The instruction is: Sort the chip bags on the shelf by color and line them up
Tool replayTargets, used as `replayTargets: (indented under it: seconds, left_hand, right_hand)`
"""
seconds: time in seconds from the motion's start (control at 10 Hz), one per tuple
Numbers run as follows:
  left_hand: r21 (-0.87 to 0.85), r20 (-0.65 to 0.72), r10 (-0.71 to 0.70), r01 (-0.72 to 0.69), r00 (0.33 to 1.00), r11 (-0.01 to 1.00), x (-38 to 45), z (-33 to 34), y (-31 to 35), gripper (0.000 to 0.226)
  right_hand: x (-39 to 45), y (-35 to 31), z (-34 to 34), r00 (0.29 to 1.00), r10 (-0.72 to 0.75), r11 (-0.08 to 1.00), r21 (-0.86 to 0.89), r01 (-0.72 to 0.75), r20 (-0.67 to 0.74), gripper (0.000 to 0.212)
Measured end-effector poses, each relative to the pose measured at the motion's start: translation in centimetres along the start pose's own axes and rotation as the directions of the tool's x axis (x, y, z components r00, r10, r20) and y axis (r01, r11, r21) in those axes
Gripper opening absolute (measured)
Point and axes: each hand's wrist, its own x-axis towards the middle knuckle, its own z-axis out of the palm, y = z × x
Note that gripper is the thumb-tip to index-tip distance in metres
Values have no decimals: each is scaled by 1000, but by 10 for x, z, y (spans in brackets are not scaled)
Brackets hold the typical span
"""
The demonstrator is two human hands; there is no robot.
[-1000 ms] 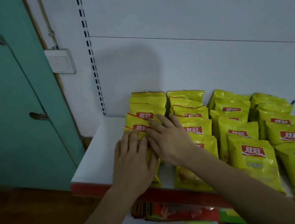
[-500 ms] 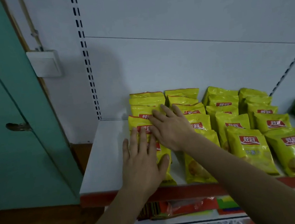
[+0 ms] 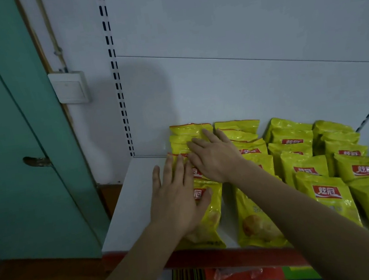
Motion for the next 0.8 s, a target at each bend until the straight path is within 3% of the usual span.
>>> replayTargets:
  seconds: [0.1, 0.4, 0.6, 0.8]
  left_hand:
    - [2, 0, -9, 9, 1000, 1000, 0, 2, 1, 89]
    - [-15, 26, 14, -14, 1000, 1000, 9, 2, 4, 91]
    - [-24, 34, -8, 9, 999, 1000, 11, -1, 4, 92]
    - [-56, -49, -51, 48, 998, 997, 20, -17, 0, 87]
  right_hand:
    - [5, 5, -3, 999, 0, 1000, -7, 0, -54, 77]
    - [23, 13, 1, 1000, 24, 997, -71, -23, 15, 81]
    - [18, 16, -5, 998, 53, 998, 15, -53, -41, 69]
    - [-10, 33, -26, 986, 112, 990, 103, -100, -120, 81]
